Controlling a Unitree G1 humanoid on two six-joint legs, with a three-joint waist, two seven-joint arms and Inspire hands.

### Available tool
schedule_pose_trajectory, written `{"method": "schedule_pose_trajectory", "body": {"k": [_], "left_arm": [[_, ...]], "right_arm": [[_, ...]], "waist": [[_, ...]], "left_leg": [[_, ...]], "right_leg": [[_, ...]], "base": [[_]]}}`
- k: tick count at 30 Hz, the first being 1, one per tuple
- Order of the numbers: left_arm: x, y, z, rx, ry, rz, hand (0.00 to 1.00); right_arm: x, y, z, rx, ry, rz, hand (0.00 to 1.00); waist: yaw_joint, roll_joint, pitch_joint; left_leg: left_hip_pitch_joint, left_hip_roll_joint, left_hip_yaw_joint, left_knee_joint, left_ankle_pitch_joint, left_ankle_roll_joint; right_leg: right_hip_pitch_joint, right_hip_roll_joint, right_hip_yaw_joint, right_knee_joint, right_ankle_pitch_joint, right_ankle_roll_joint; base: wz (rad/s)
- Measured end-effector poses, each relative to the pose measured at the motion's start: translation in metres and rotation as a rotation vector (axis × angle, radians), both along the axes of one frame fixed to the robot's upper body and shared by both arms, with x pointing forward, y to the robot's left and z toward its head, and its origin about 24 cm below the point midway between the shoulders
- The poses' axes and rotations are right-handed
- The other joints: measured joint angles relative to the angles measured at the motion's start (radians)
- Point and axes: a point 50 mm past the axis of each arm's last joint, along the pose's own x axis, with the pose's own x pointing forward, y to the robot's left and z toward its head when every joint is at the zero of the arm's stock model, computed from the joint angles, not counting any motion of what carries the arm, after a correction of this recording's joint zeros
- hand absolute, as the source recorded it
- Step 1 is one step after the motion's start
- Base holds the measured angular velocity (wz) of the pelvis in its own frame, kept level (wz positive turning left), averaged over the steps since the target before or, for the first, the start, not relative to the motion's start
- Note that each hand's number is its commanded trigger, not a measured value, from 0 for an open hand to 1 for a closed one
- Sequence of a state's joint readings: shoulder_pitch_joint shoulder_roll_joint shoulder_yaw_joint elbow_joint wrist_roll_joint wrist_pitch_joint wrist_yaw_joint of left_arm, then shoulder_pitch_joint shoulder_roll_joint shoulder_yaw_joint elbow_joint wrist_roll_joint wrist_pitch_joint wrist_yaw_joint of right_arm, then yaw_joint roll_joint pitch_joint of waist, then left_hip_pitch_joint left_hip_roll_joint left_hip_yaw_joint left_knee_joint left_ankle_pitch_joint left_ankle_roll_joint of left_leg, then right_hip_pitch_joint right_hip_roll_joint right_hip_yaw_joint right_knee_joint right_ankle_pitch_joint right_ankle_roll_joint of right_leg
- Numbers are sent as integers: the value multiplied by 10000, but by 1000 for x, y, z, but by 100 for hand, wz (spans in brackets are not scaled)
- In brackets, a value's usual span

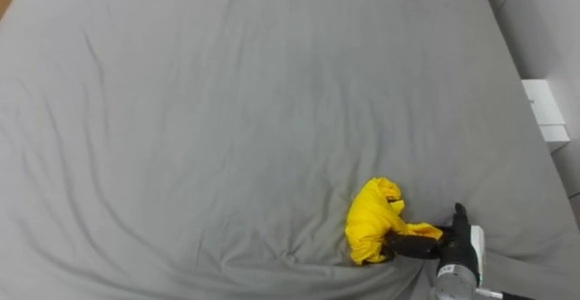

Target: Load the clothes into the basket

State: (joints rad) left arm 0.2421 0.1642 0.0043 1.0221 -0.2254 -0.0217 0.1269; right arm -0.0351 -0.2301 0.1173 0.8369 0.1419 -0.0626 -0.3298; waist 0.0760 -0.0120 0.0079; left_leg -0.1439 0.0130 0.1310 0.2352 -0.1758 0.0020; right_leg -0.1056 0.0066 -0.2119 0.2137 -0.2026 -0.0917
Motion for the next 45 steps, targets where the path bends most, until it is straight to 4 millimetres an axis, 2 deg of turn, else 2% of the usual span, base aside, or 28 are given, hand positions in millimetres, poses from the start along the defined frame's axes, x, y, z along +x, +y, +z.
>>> {"method": "schedule_pose_trajectory", "body": {"k": [10, 15, 20, 26, 27, 28, 29, 36, 41, 45], "left_arm": [[8, -2, 0, 136, -89, -289, 0], [6, -3, -1, 106, 99, -319, 0], [4, -5, -2, 9, 224, -360, 0], [3, -6, -3, -18, 310, -459, 0], [3, -6, -3, -20, 307, -455, 0], [4, -6, -3, -16, 300, -456, 0], [4, -6, -3, -15, 292, -459, 0], [7, -4, -2, 30, 219, -401, 0], [8, -5, -2, 101, 193, -425, 0], [8, -6, -2, 155, 196, -527, 0]], "right_arm": [[-14, 26, -2, -255, 173, 2203, 0], [-17, 38, -6, -484, 612, 3337, 0], [-18, 39, -4, -675, 801, 3907, 0], [-18, 40, -5, -608, 942, 4084, 0], [-18, 41, -4, -610, 959, 4168, 65], [-18, 42, -4, -648, 966, 4250, 85], [-18, 42, -4, -671, 971, 4283, 100], [-17, 36, -2, -954, 1000, 4219, 100], [-16, 33, -1, -1265, 1064, 4327, 100], [-17, 34, -2, -1207, 1124, 4331, 100]], "waist": [[-6, 4, 0], [-5, 7, -10], [-7, 2, -26], [-77, -50, -81], [-122, -60, -88], [-161, -63, -89], [-167, -65, -90], [-168, -199, -147], [-165, -198, -128], [-145, -164, -79]], "left_leg": [[-24, -1, -8, 5, 0, 0], [-29, -5, -2, 3, 0, 0], [-24, -16, -13, -8, 0, 0], [-24, -11, -5, -16, 1, 2], [-25, -11, -4, -23, 1, 2], [-30, -11, -5, -29, 1, 2], [-33, -11, -4, -33, 1, 2], [-39, -9, -6, -70, 1, 2], [-48, -9, -29, -70, 1, 2], [-10, -13, -46, -70, 0, 2]], "right_leg": [[-11, 4, -35, -120, 11, 12], [-1, 23, 54, -116, 74, 27], [-3, 19, 64, -193, 86, 44], [18, 39, 31, -267, 144, 45], [21, 39, -14, -268, 145, 45], [17, 39, -23, -266, 145, 44], [18, 39, -22, -264, 145, 44], [41, 42, -42, -280, 145, 44], [68, 43, -106, -279, 149, 47], [137, 43, -94, -327, 149, 47]], "base": [[1], [-4], [0], [0], [0], [0], [0], [0], [2], [1]]}}
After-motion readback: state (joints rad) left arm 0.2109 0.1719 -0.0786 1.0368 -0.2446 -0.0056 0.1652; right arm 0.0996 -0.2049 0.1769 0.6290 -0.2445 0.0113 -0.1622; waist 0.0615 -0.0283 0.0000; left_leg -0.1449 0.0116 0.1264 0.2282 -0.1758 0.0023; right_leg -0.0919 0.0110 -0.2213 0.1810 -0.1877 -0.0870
